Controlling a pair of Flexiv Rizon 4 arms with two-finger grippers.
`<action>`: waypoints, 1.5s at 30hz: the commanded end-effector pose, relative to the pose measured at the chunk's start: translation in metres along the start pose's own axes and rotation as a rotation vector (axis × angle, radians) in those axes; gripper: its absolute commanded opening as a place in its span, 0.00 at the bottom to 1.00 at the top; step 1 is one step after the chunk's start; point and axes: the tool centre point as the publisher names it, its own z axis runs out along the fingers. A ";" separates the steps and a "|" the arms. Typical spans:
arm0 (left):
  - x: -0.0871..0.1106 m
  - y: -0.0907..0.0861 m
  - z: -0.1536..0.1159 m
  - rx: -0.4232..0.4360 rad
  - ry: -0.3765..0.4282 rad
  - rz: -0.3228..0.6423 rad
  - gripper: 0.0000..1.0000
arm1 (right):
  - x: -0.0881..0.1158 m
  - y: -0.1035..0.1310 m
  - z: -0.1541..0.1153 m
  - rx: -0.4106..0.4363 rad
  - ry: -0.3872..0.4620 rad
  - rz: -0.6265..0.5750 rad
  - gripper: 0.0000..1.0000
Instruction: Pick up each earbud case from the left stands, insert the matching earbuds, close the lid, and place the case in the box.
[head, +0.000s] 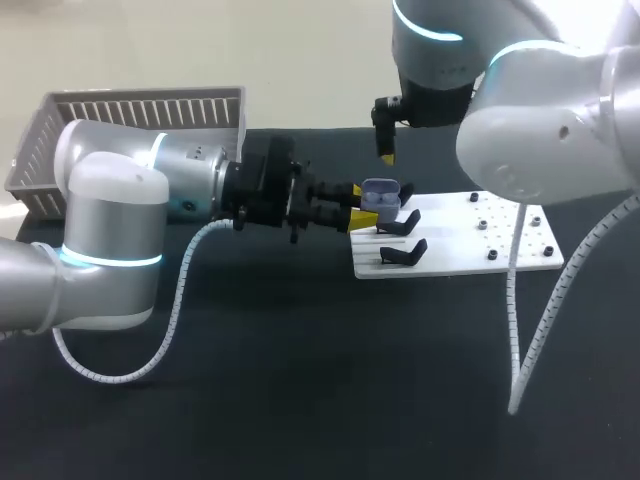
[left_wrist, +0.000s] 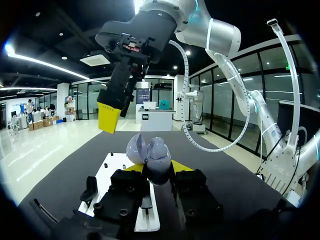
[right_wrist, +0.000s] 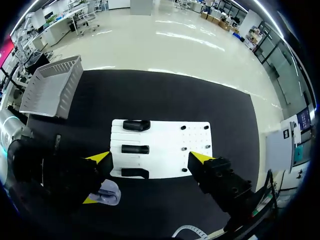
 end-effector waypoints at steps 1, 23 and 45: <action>0.001 -0.001 0.000 -0.003 -0.004 0.003 0.00 | 0.004 0.001 0.004 -0.007 0.014 -0.003 1.00; 0.001 -0.001 0.000 -0.003 -0.004 0.003 0.00 | 0.033 0.022 -0.014 -0.102 0.075 -0.100 1.00; -0.003 -0.007 -0.007 -0.021 -0.014 -0.020 0.00 | 0.057 -0.001 -0.109 -0.350 -0.312 -0.276 1.00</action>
